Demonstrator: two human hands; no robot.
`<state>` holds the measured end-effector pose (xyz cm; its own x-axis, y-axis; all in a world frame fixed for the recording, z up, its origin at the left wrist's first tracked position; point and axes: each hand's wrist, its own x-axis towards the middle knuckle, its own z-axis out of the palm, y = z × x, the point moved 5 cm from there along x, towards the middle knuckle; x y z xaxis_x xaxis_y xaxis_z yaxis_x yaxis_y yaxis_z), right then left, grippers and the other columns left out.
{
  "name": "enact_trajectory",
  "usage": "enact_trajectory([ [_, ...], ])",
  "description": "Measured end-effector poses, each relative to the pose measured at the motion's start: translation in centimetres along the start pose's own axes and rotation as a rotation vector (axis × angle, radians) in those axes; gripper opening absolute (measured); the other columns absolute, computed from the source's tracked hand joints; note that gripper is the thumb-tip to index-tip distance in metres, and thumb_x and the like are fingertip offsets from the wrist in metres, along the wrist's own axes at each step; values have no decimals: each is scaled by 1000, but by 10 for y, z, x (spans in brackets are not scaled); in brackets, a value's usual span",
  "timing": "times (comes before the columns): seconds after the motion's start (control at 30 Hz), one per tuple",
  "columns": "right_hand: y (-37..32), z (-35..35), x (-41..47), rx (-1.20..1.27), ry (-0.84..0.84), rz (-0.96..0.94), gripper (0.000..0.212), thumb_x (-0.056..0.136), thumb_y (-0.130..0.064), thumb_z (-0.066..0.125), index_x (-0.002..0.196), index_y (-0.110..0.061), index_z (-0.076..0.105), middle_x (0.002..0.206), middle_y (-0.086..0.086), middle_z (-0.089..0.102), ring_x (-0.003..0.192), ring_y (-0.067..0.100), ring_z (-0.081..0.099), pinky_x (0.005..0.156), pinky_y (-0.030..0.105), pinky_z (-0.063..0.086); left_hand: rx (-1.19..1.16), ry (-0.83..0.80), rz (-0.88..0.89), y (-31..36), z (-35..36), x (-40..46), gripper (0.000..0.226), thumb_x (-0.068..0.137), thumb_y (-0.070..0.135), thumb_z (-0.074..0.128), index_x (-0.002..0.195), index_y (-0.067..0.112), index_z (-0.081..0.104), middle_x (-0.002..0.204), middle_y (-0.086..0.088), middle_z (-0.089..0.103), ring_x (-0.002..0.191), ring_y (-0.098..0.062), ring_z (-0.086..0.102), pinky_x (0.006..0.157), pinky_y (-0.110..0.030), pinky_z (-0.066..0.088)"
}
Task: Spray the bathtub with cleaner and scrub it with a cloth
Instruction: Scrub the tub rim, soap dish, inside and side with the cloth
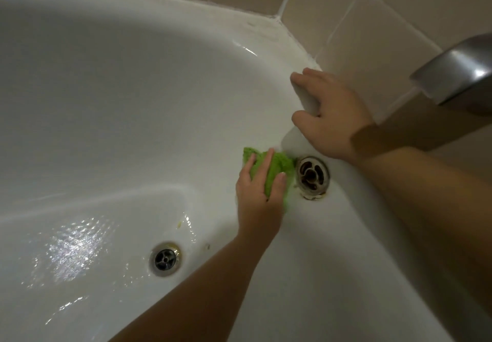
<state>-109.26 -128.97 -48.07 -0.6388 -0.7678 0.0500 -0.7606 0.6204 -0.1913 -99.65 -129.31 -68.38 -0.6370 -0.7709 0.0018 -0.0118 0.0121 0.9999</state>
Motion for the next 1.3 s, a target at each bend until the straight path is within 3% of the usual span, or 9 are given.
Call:
enact_trajectory([
  [0.17,0,0,0,-12,5,-8,78,83,-41,47,158,-25,39,167,-1,30,153,17,26,123,28,18,77,81,-330,-78,-14,0,52,98,58,45,150,54,40,161,-4,33,149,-24,34,123,-48,27],
  [0.27,0,0,0,-35,2,-9,71,91,-34,54,159,-26,37,167,-1,29,153,19,26,125,33,19,4,101,-460,-84,-15,1,55,91,65,47,145,54,45,147,-5,45,133,-30,50,114,-53,40],
  [0.37,-2,0,-1,-37,-15,-13,80,82,-40,47,160,-26,35,168,-1,27,154,19,24,125,32,18,-124,62,-376,-40,-4,-6,53,82,68,47,134,66,40,136,3,49,127,-22,54,110,-49,46],
  [0.53,4,3,2,-111,-21,-50,75,95,-30,65,161,-26,30,169,0,23,155,21,20,124,31,15,-74,-35,-107,-4,8,-31,52,90,52,54,136,69,37,155,9,35,146,-2,29,118,-27,25],
  [0.77,4,3,4,-156,-21,-62,80,94,-37,68,162,-30,26,170,-5,20,156,18,18,124,31,14,173,38,-448,-100,-16,-21,51,101,50,53,150,51,40,161,-8,32,144,-35,37,123,-48,26],
  [0.83,3,2,3,-156,-17,-63,79,95,-36,68,162,-29,28,170,-4,21,156,19,19,124,32,14,98,62,-508,-97,-13,-20,53,95,57,53,147,53,44,154,-10,41,135,-37,47,120,-51,32],
  [0.97,3,-2,-2,-116,-12,-43,72,95,-26,66,160,-23,34,168,2,26,154,21,23,124,29,14,-103,11,-407,-54,8,-26,58,82,65,53,139,58,47,130,-3,56,119,-28,60,103,-57,51],
  [1.1,12,-5,-43,-70,-35,-4,67,97,-16,62,159,-24,36,169,0,23,154,21,22,123,29,16,-119,-80,-244,0,13,-46,54,88,55,55,141,54,47,140,-1,48,129,-25,52,105,-54,50],
  [1.3,34,-15,-108,-61,-32,-19,63,101,-21,58,159,-24,36,169,-9,23,152,14,28,119,23,20,158,-120,-324,-71,-5,-52,54,96,56,49,149,46,40,148,-8,43,132,-31,48,114,-54,40],
])
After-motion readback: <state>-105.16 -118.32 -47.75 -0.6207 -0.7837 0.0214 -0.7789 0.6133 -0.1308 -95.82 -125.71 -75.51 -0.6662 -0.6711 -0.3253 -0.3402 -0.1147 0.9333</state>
